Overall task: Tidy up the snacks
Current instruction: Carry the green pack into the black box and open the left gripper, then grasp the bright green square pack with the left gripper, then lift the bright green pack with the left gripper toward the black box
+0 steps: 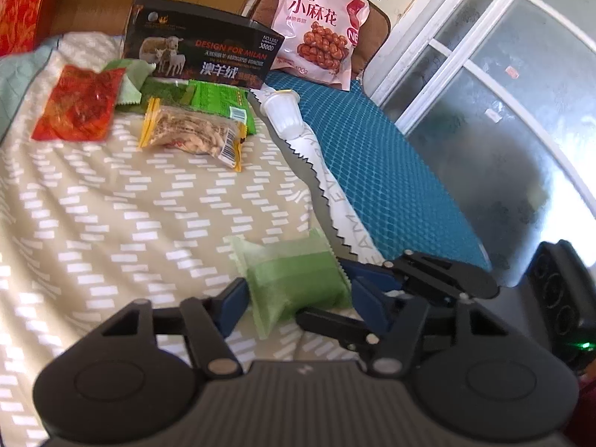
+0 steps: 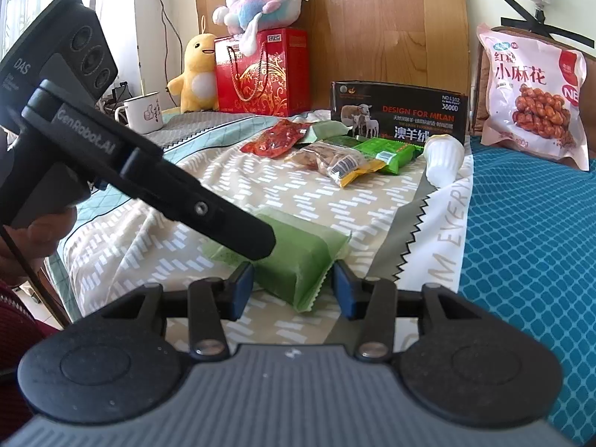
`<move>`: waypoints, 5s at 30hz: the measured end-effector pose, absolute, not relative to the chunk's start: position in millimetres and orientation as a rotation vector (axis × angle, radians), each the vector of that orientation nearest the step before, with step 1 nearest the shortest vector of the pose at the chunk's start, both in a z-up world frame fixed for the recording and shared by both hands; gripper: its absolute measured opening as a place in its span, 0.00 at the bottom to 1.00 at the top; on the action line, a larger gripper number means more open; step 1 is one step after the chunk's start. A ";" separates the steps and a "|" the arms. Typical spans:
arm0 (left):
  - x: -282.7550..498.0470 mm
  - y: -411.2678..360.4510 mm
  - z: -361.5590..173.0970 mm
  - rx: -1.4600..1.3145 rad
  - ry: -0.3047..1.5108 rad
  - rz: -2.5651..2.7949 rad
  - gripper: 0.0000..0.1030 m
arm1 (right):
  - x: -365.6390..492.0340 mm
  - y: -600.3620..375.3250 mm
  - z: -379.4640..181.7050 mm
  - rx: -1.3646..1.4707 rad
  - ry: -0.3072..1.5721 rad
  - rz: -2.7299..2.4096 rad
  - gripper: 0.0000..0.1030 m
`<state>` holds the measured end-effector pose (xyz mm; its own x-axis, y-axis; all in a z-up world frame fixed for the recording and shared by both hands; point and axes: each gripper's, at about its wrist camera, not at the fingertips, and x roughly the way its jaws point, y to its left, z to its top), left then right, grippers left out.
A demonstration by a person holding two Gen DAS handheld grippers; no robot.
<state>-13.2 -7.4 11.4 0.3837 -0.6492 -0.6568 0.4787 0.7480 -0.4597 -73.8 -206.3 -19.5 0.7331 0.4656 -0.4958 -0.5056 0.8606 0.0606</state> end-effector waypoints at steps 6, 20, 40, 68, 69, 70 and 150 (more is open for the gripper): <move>-3.9 -7.0 25.2 -0.186 0.888 -0.716 0.51 | -65.9 -208.7 -14.6 -0.068 0.502 0.525 0.41; 70.8 -13.2 83.6 -0.173 0.711 -0.660 0.51 | 12.4 -216.4 32.0 -0.005 0.357 0.495 0.38; 252.4 -48.4 80.2 -0.225 0.690 -0.557 0.62 | 180.4 -248.4 40.0 0.066 0.338 0.326 0.48; 166.6 -54.7 24.4 -0.241 0.933 -0.626 0.68 | 94.9 -230.5 6.9 0.055 0.526 0.413 0.35; 161.3 -53.5 28.7 -0.244 0.921 -0.634 0.67 | 87.2 -230.2 11.7 0.045 0.508 0.415 0.34; 155.4 -53.3 33.3 -0.247 0.910 -0.642 0.66 | 79.6 -228.9 15.6 0.030 0.489 0.410 0.34; -8.0 112.7 5.7 -0.462 0.859 -0.443 0.61 | -18.3 -110.9 -21.7 -0.189 0.550 0.847 0.49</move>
<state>-8.0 112.7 5.7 0.5762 -0.5432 -0.6106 0.1830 0.8139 -0.5514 -18.3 -110.9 -21.7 0.5333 0.6582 -0.5314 -0.7534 0.6552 0.0553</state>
